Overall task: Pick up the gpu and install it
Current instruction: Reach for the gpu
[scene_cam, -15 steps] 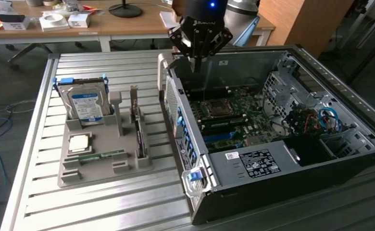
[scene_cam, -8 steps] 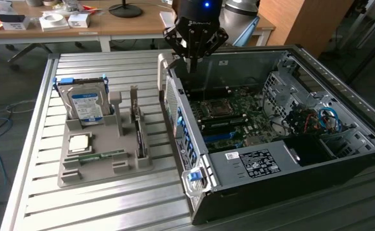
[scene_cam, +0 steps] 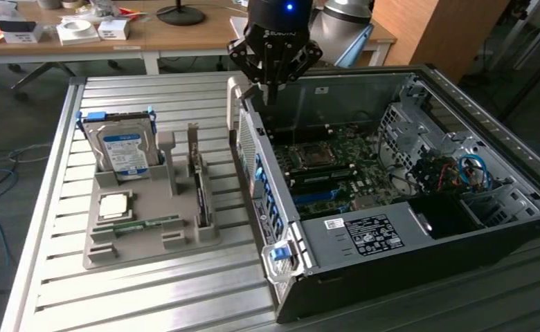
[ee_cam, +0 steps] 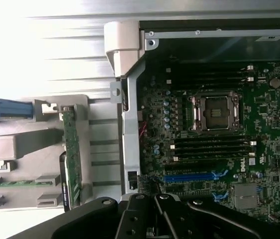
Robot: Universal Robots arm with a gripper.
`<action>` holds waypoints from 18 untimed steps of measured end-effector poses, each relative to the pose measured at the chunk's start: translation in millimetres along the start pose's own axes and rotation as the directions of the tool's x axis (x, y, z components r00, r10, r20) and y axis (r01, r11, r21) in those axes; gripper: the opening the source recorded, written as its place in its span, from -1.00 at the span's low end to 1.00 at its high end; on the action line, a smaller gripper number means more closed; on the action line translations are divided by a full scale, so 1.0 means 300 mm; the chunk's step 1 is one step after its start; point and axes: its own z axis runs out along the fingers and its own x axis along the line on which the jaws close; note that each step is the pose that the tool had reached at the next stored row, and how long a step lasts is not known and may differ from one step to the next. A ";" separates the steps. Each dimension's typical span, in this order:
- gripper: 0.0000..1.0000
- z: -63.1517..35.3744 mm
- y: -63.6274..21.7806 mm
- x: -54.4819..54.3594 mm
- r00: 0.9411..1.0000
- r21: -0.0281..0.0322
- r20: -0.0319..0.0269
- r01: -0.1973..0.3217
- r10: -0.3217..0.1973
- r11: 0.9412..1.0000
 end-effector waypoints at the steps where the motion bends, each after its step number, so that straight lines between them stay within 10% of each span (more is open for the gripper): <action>1: -0.79 0.000 0.000 0.004 1.000 0.000 0.000 0.000 0.000 1.000; 18: -0.79 0.002 -0.006 0.079 1.000 0.000 0.000 0.000 0.000 1.000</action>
